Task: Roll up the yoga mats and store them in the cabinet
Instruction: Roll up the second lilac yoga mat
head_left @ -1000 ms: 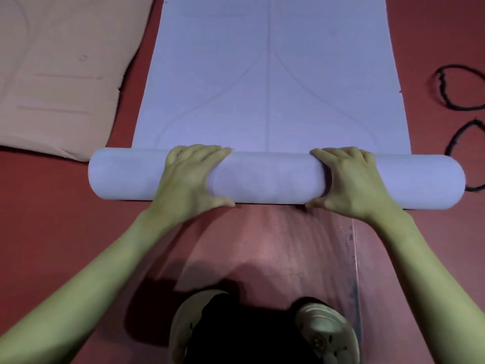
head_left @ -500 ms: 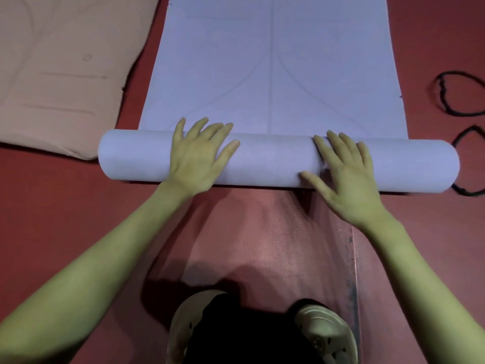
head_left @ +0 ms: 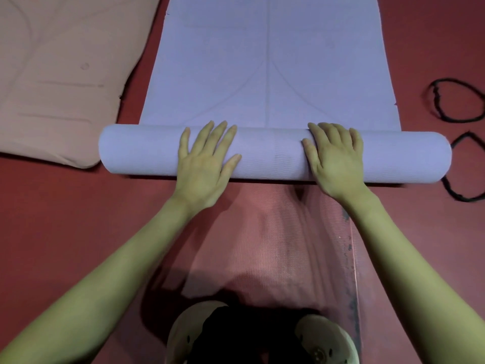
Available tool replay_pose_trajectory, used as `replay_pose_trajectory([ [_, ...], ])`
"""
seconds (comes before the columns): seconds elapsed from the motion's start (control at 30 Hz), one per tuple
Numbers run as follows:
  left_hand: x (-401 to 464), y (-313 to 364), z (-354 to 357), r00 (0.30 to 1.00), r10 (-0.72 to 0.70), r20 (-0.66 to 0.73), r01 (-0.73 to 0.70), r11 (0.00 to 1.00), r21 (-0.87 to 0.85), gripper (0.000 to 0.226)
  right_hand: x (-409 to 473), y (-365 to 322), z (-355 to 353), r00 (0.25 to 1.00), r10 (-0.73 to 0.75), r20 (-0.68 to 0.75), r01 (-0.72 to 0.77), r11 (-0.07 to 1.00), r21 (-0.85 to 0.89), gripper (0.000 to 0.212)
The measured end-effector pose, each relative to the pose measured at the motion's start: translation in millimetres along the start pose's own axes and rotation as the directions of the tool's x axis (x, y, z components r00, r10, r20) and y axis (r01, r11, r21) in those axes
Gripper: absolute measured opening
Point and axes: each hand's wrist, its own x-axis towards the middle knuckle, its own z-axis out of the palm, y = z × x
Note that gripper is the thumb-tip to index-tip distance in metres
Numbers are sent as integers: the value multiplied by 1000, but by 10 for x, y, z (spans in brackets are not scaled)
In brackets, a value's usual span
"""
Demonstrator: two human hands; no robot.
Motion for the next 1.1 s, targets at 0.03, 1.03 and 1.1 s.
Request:
replay_pose_trajectory([
  [0.03,59,-11,0,1000,-2,5,2,1000,3,56,-30,1,-13,1000,-13,16,13,1000,16,58],
  [1.03,846,-282,-20,994,71,78,-69,997,-23,68,710,243,-25,976,-48,211,33,997,72,80],
  [1.1,822,-320,-2,993,102,65,-99,994,-44,78,893,258,-60,958,-36,283,9,995,96,92],
])
